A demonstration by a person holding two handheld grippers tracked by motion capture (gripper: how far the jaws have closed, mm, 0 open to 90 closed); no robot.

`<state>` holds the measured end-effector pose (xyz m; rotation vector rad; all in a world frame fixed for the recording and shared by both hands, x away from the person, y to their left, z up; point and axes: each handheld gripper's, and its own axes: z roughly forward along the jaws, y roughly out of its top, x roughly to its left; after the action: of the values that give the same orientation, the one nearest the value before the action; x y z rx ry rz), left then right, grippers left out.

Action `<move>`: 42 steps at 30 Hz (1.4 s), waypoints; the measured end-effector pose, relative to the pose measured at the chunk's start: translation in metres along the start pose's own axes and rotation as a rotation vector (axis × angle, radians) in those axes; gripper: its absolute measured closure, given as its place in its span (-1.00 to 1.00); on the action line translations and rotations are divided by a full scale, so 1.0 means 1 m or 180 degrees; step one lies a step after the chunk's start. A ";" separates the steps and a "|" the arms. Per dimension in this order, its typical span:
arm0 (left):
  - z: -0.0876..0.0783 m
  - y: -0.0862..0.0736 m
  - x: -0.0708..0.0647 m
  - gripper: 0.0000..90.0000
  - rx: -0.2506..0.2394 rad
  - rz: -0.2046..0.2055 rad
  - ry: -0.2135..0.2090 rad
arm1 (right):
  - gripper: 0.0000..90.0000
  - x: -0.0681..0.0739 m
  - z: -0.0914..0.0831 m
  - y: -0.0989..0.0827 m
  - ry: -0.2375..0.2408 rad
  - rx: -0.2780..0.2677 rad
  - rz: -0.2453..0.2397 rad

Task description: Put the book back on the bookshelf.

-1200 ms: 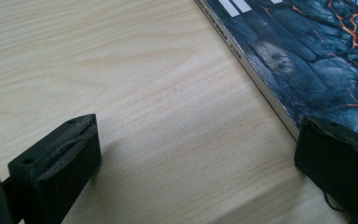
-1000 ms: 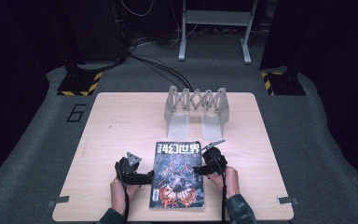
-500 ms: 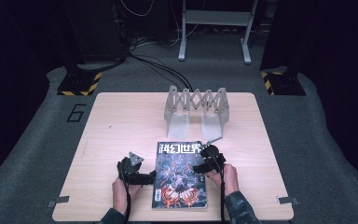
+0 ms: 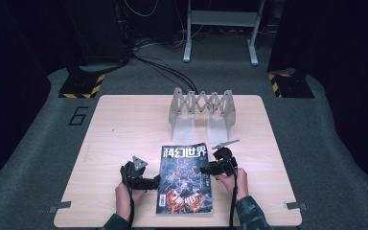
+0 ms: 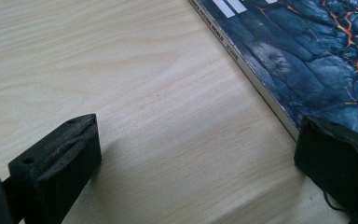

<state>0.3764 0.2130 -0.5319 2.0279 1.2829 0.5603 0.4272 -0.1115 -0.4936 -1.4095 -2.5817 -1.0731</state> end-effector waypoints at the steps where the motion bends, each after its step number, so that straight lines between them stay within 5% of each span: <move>1: 0.000 0.000 0.000 -0.99 0.0000 0.0002 -0.0001 | 0.05 0.000 0.000 0.000 0.0014 -0.0015 0.0010; 9: 0.000 0.000 0.000 -0.99 -0.0001 0.0006 -0.0006 | 0.06 -0.001 -0.002 0.004 0.0072 -0.0252 -0.0008; 17: 0.000 0.000 0.000 -0.99 -0.0003 0.0010 -0.0009 | 0.08 -0.004 0.004 0.016 0.0113 -0.0286 0.0024; 28: 0.000 0.000 0.000 -0.99 -0.0003 0.0013 -0.0015 | 0.16 -0.012 0.029 0.038 -0.0045 -0.0208 -0.0013; 32: 0.000 0.000 0.001 -0.99 -0.0003 0.0015 -0.0015 | 0.36 -0.016 0.034 0.042 -0.0050 -0.0188 0.0148; 42: 0.000 0.000 0.001 -0.99 0.0000 0.0013 -0.0021 | 0.91 -0.014 0.030 0.044 0.0008 -0.0358 0.0042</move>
<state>0.3770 0.2136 -0.5318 2.0314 1.2751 0.5550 0.4770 -0.0893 -0.4965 -1.4439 -2.5436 -1.2357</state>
